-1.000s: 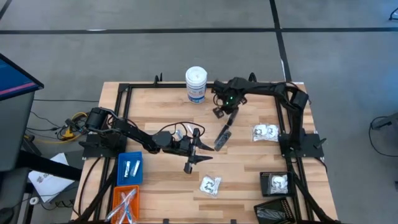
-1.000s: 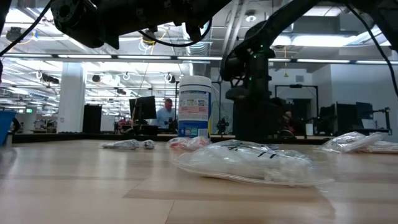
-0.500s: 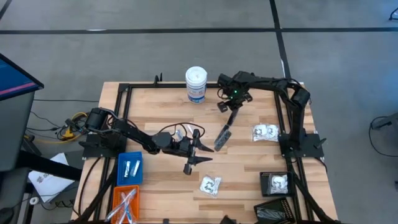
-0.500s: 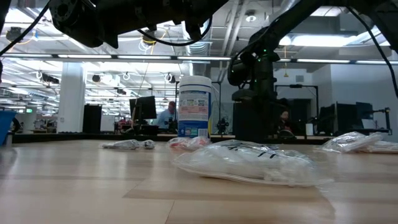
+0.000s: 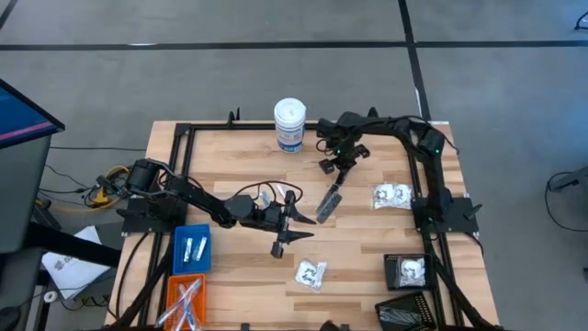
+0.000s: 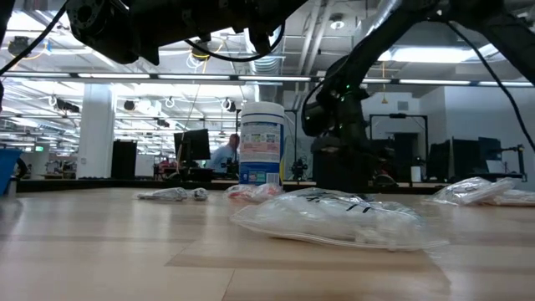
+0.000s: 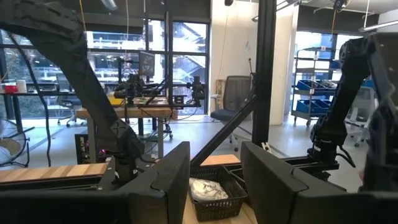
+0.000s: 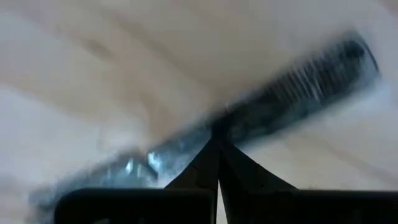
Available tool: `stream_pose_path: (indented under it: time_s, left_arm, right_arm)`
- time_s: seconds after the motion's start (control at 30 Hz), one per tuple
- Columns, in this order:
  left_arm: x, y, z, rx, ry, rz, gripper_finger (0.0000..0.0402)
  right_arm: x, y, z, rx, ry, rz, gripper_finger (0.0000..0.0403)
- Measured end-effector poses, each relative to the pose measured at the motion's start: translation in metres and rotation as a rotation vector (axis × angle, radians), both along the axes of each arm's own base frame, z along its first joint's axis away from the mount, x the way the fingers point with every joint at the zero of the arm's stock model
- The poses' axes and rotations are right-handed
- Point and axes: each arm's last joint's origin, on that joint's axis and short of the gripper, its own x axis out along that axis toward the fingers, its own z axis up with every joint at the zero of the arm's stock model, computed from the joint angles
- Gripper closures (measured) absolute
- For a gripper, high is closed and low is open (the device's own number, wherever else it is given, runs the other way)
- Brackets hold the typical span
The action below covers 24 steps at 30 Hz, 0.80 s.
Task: Pick & Place Travel size toiletries
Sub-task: Adjust the black combs, then put the black comb into the bottom black bin
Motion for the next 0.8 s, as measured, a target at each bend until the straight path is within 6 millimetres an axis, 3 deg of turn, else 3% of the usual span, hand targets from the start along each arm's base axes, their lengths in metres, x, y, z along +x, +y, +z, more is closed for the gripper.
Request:
stream_pose_path:
  time_s: [0.37, 0.57, 0.8]
  left_arm:
    - [0.000, 0.000, 0.000, -0.002, -0.001, 0.000, 0.0266]
    - [0.000, 0.000, 0.000, -0.002, -0.001, 0.000, 0.0266]
    - [0.000, 0.000, 0.000, -0.002, -0.001, 0.000, 0.0266]
  right_arm:
    - [0.026, 0.052, -0.005, 0.076, 0.003, 0.186, 0.0403]
    - [0.050, 0.091, 0.000, 0.130, -0.112, 0.329, 0.0403]
    - [0.076, 0.143, 0.004, 0.283, -0.393, 0.593, 0.0403]
